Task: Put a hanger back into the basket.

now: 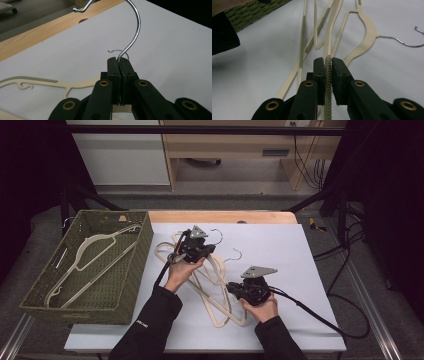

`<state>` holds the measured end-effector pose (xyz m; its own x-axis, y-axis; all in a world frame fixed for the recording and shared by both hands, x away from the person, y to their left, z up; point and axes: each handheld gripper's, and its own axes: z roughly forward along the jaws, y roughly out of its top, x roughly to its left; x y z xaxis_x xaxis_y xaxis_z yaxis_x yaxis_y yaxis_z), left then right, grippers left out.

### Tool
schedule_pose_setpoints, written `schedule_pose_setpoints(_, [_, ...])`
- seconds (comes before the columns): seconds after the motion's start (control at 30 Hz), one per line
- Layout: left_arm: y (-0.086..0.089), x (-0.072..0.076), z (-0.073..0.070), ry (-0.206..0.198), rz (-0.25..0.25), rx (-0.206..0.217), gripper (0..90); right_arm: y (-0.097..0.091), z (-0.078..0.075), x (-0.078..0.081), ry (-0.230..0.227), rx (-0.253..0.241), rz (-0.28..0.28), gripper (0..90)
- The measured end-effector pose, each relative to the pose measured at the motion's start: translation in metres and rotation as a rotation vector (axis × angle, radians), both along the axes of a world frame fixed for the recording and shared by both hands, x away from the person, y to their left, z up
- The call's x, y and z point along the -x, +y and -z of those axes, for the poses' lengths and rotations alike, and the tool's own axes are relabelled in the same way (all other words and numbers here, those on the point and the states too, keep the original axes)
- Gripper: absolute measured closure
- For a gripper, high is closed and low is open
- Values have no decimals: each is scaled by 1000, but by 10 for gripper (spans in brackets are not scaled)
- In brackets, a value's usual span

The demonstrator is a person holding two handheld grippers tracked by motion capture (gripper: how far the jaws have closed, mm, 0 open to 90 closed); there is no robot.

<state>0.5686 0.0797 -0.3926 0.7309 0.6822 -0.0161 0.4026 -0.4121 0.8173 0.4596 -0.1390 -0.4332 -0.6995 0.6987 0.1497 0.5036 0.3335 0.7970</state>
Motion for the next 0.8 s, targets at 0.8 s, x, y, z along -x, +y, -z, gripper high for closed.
schedule_pose_setpoints(0.8, [7, 66, -40, -95, 24, 55, 888, 22, -36, -4, -29, -162, -48, 654])
